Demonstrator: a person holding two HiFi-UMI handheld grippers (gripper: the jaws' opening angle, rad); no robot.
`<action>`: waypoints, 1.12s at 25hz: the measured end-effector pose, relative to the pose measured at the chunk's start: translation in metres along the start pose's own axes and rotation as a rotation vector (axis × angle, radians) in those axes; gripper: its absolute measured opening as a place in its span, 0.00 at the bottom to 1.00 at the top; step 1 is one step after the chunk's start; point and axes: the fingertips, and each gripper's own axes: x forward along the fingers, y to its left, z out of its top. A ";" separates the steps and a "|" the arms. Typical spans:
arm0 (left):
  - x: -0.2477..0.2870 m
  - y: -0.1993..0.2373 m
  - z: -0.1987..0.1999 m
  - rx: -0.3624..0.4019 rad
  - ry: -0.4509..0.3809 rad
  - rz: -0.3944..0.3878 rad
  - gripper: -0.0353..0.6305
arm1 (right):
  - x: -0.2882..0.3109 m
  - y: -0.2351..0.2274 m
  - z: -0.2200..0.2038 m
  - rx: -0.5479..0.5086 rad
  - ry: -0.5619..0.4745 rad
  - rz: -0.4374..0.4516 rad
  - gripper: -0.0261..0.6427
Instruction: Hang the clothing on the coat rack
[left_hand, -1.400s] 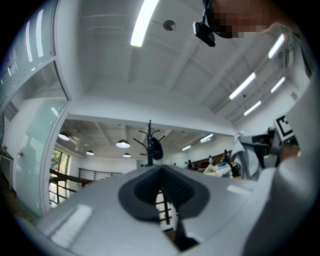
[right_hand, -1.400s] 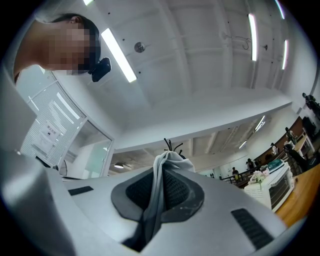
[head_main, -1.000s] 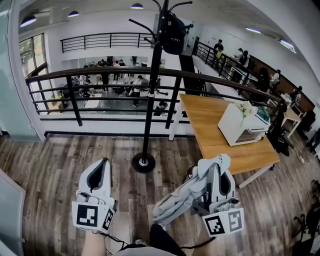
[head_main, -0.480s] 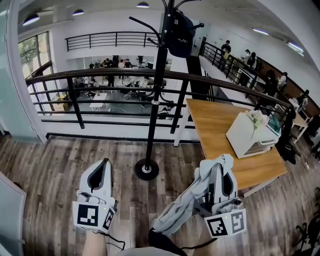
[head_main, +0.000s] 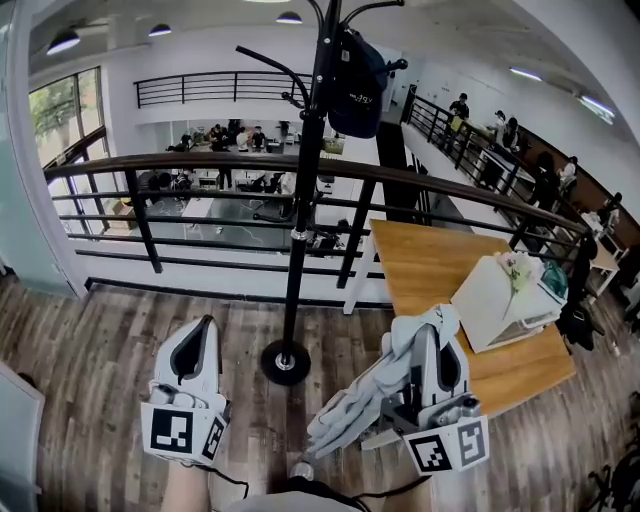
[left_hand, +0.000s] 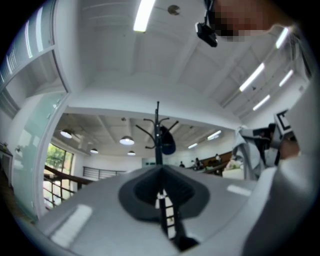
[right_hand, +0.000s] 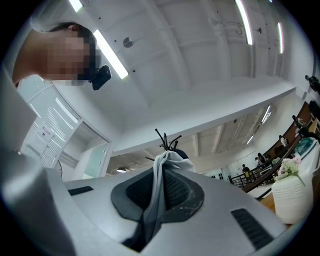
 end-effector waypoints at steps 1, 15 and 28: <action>0.010 0.000 -0.001 0.001 0.000 0.002 0.07 | 0.008 -0.006 -0.002 0.001 0.001 0.004 0.06; 0.096 -0.018 -0.024 0.007 -0.013 0.041 0.07 | 0.080 -0.081 -0.023 -0.017 -0.007 0.065 0.06; 0.134 0.023 -0.042 -0.014 0.002 0.077 0.07 | 0.141 -0.080 -0.033 0.001 -0.004 0.115 0.06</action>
